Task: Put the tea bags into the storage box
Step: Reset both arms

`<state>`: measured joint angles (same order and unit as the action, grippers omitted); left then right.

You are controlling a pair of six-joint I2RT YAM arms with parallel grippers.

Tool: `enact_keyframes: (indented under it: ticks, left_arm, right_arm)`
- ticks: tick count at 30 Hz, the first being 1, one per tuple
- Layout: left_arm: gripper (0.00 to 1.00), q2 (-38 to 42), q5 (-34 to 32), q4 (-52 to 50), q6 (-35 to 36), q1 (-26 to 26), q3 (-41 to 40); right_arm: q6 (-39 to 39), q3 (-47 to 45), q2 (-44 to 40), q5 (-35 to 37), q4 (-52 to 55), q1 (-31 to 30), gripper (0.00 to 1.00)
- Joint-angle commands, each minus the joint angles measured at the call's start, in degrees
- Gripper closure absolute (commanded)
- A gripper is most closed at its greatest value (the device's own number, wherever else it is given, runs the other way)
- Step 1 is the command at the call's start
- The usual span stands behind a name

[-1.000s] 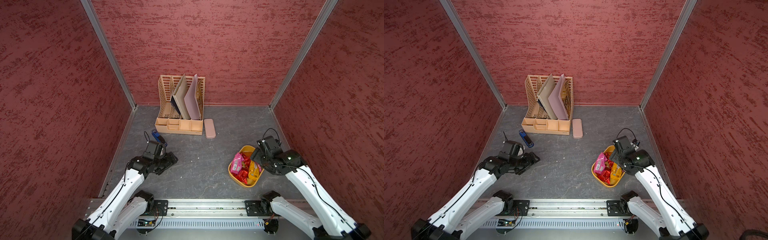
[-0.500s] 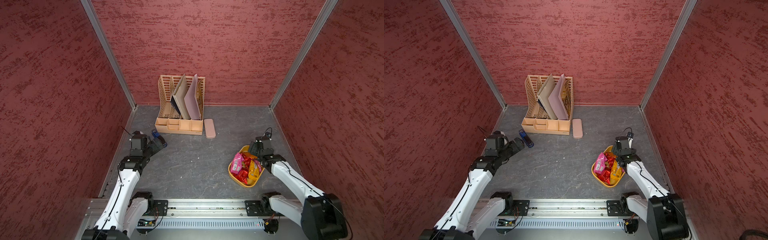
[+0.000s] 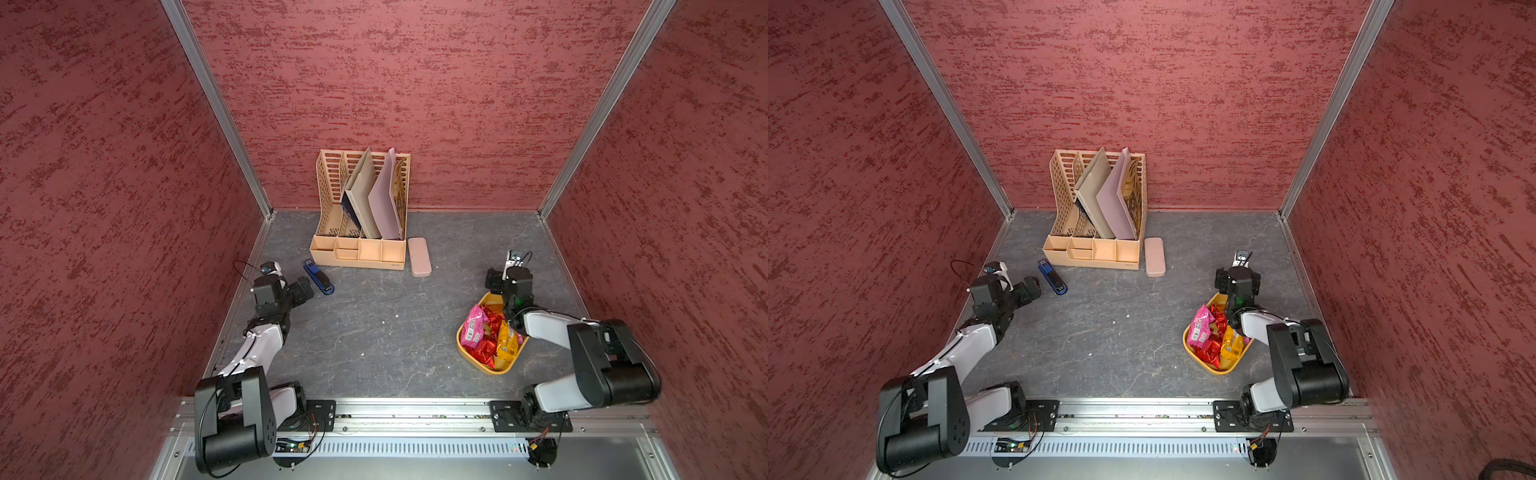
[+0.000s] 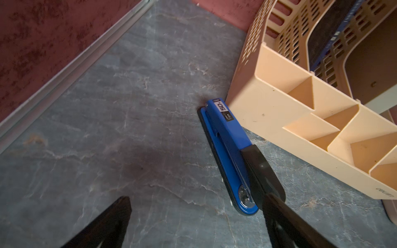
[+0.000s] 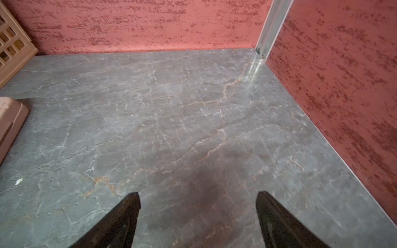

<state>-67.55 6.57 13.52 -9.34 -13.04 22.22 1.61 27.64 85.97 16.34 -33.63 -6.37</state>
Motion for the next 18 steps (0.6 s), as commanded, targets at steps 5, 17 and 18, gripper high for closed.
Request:
enact_keyframes:
  ticks: [5,17,18]
  left_arm:
    - [0.00,-11.1,0.1,18.6,7.7,3.2,3.7]
    - [0.00,-20.7,-3.0,40.4,9.4,10.2,-1.2]
    - [0.00,-20.2,-4.7,38.9,9.2,10.7,-1.4]
  right_arm:
    - [-1.4,-6.3,2.1,-11.7,-19.3,4.8,0.02]
    - [-1.8,-5.9,2.6,-12.4,-19.6,4.9,0.02]
    - [-1.9,-5.9,2.7,-12.4,-19.6,4.8,0.01]
